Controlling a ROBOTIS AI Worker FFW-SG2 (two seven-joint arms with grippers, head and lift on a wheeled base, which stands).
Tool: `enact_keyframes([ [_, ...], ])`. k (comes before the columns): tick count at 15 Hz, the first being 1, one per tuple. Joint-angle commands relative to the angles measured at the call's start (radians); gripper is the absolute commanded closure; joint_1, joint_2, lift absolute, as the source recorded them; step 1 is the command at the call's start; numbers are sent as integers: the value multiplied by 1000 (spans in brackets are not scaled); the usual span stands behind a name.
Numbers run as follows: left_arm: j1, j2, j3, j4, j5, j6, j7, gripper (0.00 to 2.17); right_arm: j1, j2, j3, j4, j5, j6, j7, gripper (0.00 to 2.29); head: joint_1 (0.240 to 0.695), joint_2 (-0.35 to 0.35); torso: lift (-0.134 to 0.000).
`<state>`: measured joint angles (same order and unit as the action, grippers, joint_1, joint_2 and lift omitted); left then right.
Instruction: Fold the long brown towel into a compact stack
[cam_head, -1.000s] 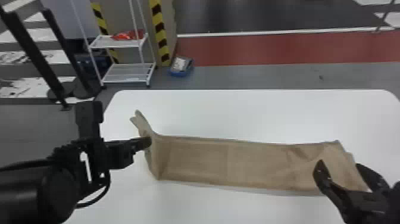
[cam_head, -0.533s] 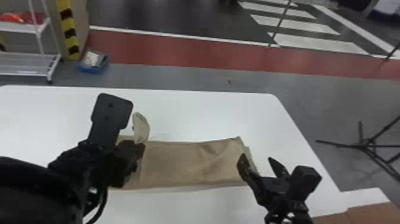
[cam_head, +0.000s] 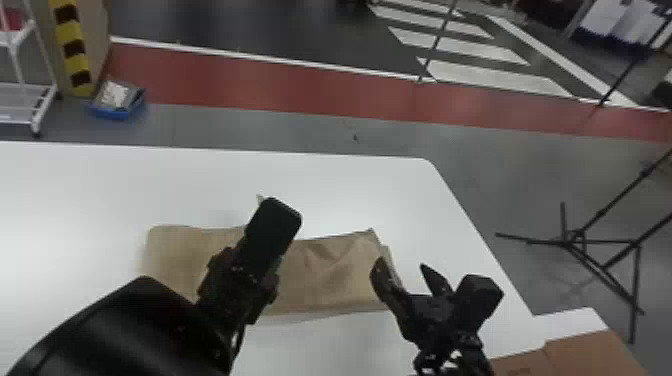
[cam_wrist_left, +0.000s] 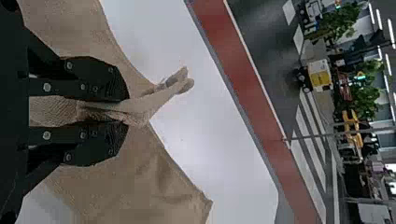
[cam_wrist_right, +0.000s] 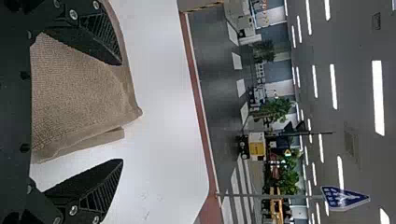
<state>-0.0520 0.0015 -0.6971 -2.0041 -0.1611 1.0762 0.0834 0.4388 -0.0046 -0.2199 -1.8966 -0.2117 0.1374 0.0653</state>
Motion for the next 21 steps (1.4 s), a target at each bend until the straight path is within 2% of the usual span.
enact_keyframes([
  [1, 37, -4, -38, -10, -6, -6, -2, -2, -12, 5, 11, 10, 0, 0, 1, 157, 695, -350, -92],
  [7, 77, -4, -42, -54, -8, -15, 10, 33, -26, 5, 16, 33, 6, 3, 2, 157, 695, -350, -92],
  [11, 175, -4, 59, -140, -8, -80, 7, 36, -42, 5, -21, 59, 12, 34, 7, 157, 695, -350, -92],
  [13, 251, -4, 163, -193, 0, -101, -4, 36, -78, 5, -52, 108, 31, 58, 25, 157, 695, -350, -92],
  [15, 308, 6, 228, -222, 11, -141, -11, 36, -117, 5, -72, 142, 49, 104, 70, 174, 695, -350, -92],
  [19, 331, 17, 234, -223, 17, -172, -16, 36, -164, 5, -64, 180, 84, 169, 107, 194, 695, -350, -92],
  [21, 328, 17, 232, -219, 20, -172, -16, 36, -169, 5, -64, 183, 90, 172, 139, 313, 695, -350, -92],
])
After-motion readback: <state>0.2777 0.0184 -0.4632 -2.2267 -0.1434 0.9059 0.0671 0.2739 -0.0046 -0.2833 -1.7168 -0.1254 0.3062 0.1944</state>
